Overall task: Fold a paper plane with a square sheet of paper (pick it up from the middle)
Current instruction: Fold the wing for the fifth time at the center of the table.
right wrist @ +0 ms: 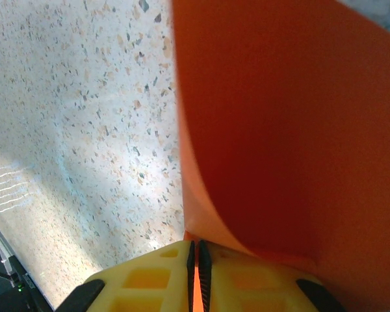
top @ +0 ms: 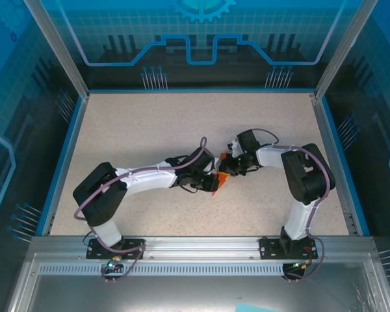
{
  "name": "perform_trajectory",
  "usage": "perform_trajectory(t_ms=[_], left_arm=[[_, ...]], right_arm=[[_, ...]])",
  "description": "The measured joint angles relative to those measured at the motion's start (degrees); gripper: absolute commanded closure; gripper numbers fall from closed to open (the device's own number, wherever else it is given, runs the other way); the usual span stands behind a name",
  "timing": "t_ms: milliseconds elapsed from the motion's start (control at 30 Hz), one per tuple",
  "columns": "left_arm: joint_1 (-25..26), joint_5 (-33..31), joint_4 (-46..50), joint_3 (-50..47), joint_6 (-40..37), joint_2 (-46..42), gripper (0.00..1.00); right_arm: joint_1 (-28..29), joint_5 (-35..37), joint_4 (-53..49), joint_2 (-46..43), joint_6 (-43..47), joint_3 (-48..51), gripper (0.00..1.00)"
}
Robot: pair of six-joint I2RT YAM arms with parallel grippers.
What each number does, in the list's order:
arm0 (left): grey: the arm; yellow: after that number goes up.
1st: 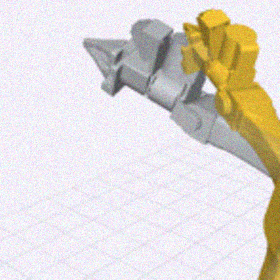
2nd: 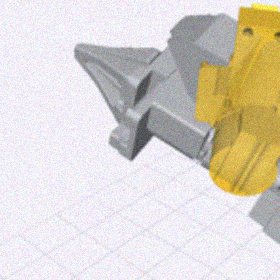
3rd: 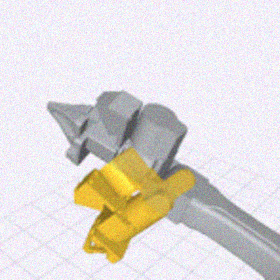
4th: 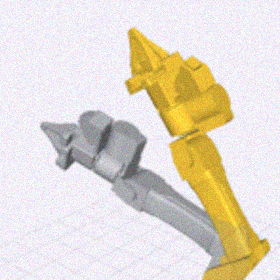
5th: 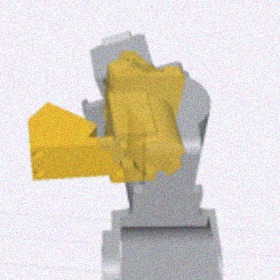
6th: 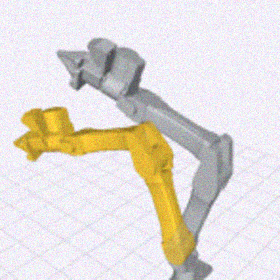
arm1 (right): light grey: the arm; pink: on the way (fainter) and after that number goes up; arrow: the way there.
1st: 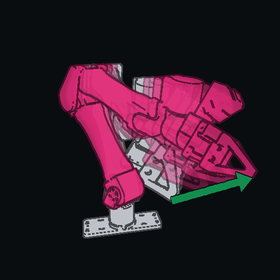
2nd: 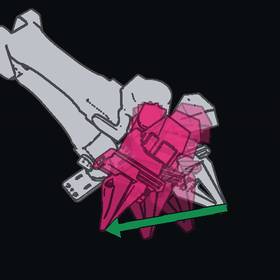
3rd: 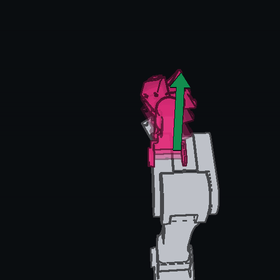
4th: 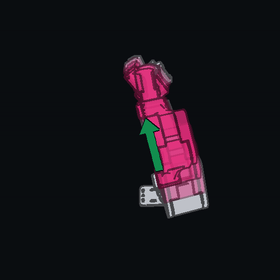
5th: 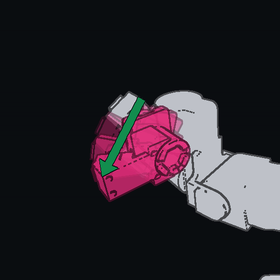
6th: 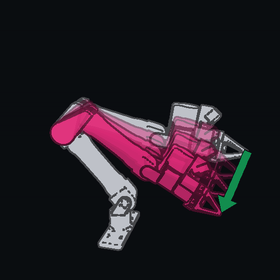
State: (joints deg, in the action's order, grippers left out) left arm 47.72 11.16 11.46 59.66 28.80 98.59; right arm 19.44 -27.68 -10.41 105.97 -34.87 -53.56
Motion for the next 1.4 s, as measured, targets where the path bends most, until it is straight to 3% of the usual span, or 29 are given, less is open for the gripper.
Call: perform_trajectory(t_ms=[567,967,1400], left_arm=[[-1.07,-1.07,-8.94,-0.87,2.10,9.60,0.95],[-1.11,-2.03,-10.75,-1.75,0.44,9.66,1.00],[-1.07,-2.32,-11.82,-2.49,-0.92,9.35,1.00]], right_arm=[[-0.39,0.26,0.61,-0.57,0.00,0.50,0.84],[-2.27,0.55,-1.97,-0.90,0.33,-0.22,0.82],[-7.98,8.02,-6.58,-1.86,2.36,-4.42,0.82]])
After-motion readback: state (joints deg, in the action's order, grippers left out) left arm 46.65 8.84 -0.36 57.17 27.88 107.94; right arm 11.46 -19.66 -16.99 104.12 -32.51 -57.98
